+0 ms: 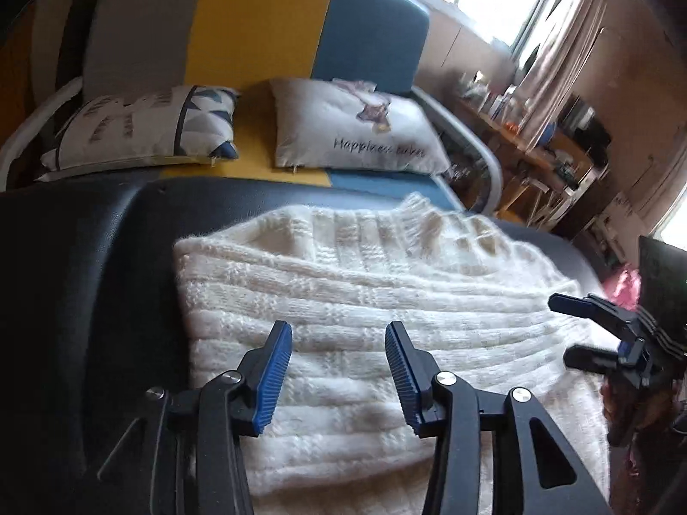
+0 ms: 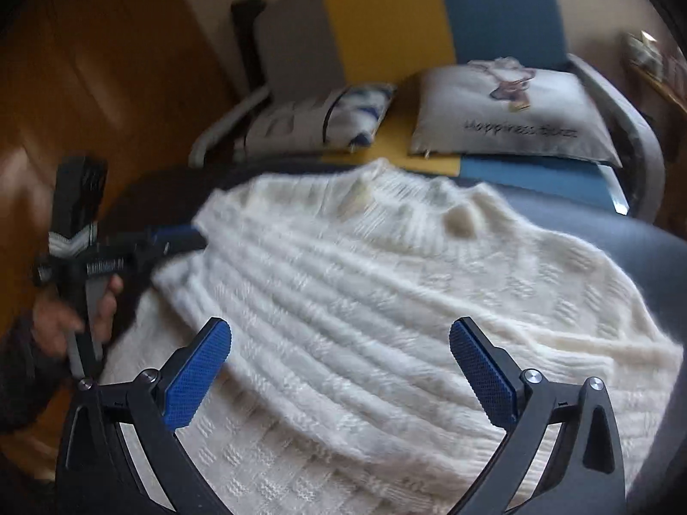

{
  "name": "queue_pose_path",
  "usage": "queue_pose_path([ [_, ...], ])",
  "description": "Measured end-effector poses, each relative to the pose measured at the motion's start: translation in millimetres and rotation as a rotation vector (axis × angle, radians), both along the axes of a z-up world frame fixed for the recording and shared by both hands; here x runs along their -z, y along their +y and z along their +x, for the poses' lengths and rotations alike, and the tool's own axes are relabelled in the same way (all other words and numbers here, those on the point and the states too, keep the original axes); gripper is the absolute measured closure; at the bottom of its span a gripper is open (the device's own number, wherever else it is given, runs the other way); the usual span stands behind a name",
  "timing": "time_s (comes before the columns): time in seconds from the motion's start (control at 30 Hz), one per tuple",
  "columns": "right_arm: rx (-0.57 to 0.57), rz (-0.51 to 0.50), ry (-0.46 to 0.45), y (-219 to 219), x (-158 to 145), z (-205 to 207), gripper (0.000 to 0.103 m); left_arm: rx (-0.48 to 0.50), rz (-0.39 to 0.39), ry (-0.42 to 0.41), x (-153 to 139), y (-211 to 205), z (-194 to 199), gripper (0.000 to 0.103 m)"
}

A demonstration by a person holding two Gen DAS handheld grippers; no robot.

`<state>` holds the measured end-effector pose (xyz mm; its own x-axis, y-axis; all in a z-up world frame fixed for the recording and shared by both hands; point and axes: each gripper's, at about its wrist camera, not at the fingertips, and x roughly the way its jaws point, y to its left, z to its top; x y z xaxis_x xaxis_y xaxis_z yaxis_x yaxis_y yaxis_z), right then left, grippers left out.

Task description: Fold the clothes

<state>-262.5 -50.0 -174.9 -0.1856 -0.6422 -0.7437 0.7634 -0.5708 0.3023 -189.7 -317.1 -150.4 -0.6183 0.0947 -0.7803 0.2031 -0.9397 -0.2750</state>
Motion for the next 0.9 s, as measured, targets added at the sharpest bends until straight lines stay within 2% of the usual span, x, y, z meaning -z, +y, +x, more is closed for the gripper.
queue_pose_path([
  [0.07,0.032,0.068,0.003,-6.5,14.0,-8.5,0.000,0.003,-0.017,-0.037,9.6,1.6,-4.0,0.057],
  [0.1,0.056,0.093,0.005,-7.5,20.4,-13.9,0.000,0.002,-0.024,-0.025,10.8,2.7,-1.7,0.057],
  [0.2,0.098,0.073,0.002,-3.6,25.0,-22.7,0.000,0.023,-0.033,0.001,7.6,6.5,5.3,0.057],
  [0.3,0.096,0.102,0.021,-5.8,11.7,-19.1,0.000,0.050,0.019,0.053,-5.9,2.4,10.3,0.057],
  [0.37,0.041,0.068,0.059,-13.0,-2.8,-13.4,0.000,0.059,0.044,0.074,-12.8,-3.5,5.1,0.057],
  [0.43,-0.046,0.024,0.040,-25.6,-12.0,-13.6,0.000,0.086,0.045,0.087,-18.1,-5.5,-4.4,0.057],
  [0.53,-0.109,0.067,0.046,-45.0,-7.9,-25.0,0.000,0.114,0.018,0.054,-12.7,-6.7,-25.0,0.057],
  [0.6,-0.085,0.118,0.031,-52.1,3.8,-44.1,0.000,0.075,-0.036,-0.055,4.1,-9.4,-37.9,0.057],
  [0.63,-0.040,0.158,0.013,-55.0,14.6,-56.0,0.000,0.063,-0.043,-0.065,6.6,-10.3,-39.3,0.057],
  [0.7,0.037,0.183,-0.015,-51.5,29.1,-76.7,0.000,0.070,-0.018,-0.009,-0.2,-10.6,-35.9,0.057],
  [0.77,0.059,0.126,-0.021,-40.2,20.3,-81.3,0.000,0.098,0.010,0.048,-11.6,-9.1,-34.6,0.057],
  [0.83,0.085,0.127,0.035,-29.8,9.1,-79.2,0.000,0.123,-0.030,0.085,-21.9,-4.1,-42.9,0.057],
  [0.9,0.115,0.174,0.106,-22.0,3.3,-76.5,0.000,0.154,-0.088,0.091,-28.1,4.7,-59.3,0.057],
])
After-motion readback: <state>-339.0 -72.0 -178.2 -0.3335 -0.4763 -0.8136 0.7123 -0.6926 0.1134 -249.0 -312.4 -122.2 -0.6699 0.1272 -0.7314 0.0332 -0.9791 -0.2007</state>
